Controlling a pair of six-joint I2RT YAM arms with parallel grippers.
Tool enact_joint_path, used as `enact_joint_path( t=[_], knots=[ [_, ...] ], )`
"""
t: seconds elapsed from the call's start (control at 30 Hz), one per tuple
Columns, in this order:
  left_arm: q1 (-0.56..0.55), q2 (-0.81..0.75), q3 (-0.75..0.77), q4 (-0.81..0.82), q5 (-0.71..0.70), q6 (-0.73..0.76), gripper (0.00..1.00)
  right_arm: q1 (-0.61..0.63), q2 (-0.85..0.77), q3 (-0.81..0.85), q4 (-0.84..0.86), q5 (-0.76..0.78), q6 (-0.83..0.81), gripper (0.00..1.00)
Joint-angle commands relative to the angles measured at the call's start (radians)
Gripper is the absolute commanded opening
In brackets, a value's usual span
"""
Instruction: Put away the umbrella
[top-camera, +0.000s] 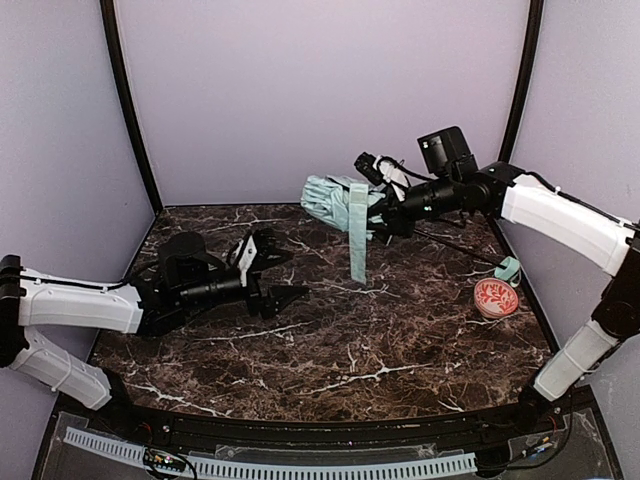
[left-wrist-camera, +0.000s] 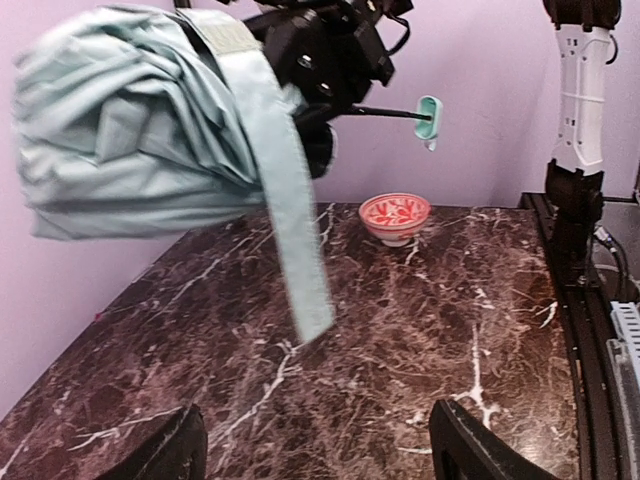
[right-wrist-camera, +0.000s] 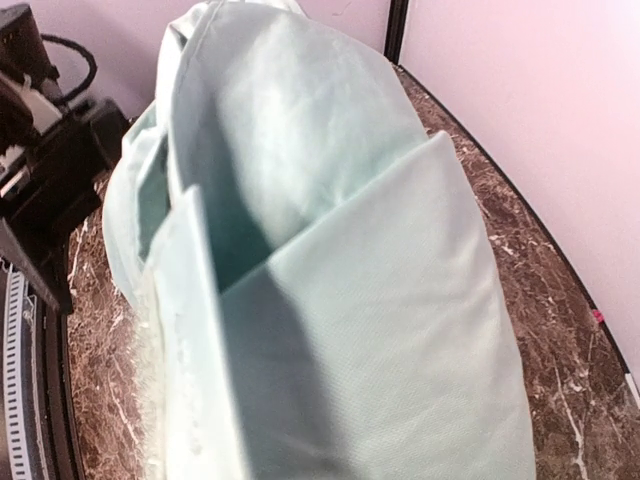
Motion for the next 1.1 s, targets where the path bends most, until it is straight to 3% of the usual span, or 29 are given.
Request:
enact_joint_path(
  t=[0.0,0.17,0.37,0.53,0.6,0.67,0.73,0.87,1.07],
  knots=[
    [0.000,0.076,0.035,0.136,0.169,-0.080,0.80,0.007,-0.019,0.104,-0.056,0.066,0.018,0.00],
    [-0.002,0.198,0.076,0.308,0.170,-0.095,0.84,0.021,-0.029,0.156,-0.102,0.049,-0.017,0.00],
    [-0.002,0.371,0.232,0.341,0.187,-0.096,0.89,0.049,-0.044,0.200,-0.121,0.000,-0.028,0.00],
    [-0.007,0.446,0.269,0.391,0.316,-0.145,0.80,0.056,-0.048,0.228,-0.124,0.014,-0.021,0.00],
    [-0.013,0.456,0.254,0.430,0.345,-0.147,0.71,0.058,-0.047,0.236,-0.129,0.016,-0.018,0.00],
    [-0.017,0.468,0.262,0.414,0.330,-0.139,0.55,0.060,-0.050,0.235,-0.130,0.002,-0.015,0.00],
    [-0.018,0.481,0.289,0.369,0.328,-0.124,0.44,0.065,-0.056,0.229,-0.123,0.000,-0.013,0.00],
    [-0.021,0.486,0.294,0.380,0.329,-0.117,0.03,0.067,-0.062,0.218,-0.124,-0.009,-0.012,0.00],
    [-0.020,0.472,0.261,0.376,0.270,-0.076,0.00,0.066,-0.065,0.222,-0.129,-0.037,0.005,0.00]
  ],
)
